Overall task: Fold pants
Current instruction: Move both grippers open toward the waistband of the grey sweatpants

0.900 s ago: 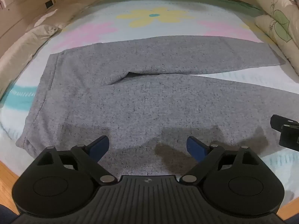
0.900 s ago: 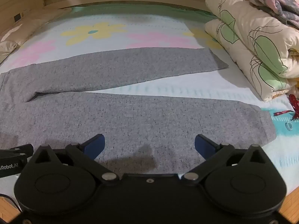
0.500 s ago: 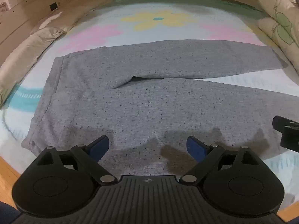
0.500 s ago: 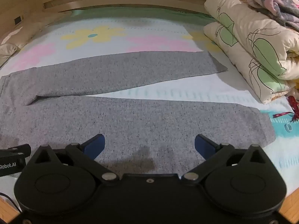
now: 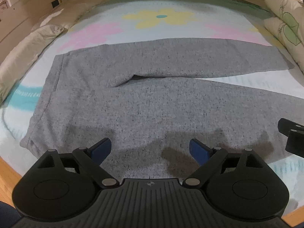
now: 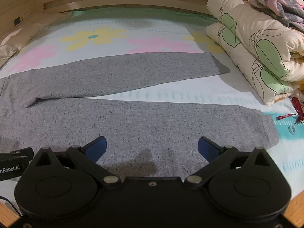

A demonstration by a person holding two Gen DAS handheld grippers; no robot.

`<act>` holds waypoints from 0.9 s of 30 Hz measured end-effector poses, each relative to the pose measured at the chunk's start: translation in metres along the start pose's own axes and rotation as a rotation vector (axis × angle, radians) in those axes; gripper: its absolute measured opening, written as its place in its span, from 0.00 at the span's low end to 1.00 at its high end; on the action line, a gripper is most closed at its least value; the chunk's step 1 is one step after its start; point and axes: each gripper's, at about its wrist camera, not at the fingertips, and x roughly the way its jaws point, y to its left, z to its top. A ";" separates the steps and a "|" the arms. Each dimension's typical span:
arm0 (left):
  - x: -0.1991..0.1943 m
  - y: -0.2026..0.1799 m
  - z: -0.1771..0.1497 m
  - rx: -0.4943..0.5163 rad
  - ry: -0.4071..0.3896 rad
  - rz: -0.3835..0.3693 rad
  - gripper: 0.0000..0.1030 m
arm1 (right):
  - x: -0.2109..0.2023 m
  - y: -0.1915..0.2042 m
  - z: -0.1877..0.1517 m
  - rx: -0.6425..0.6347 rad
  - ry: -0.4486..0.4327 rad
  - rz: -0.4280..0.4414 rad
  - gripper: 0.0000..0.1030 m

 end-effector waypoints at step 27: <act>0.003 0.003 0.001 -0.019 -0.027 0.009 0.73 | -0.002 0.003 0.000 -0.010 -0.010 0.014 0.98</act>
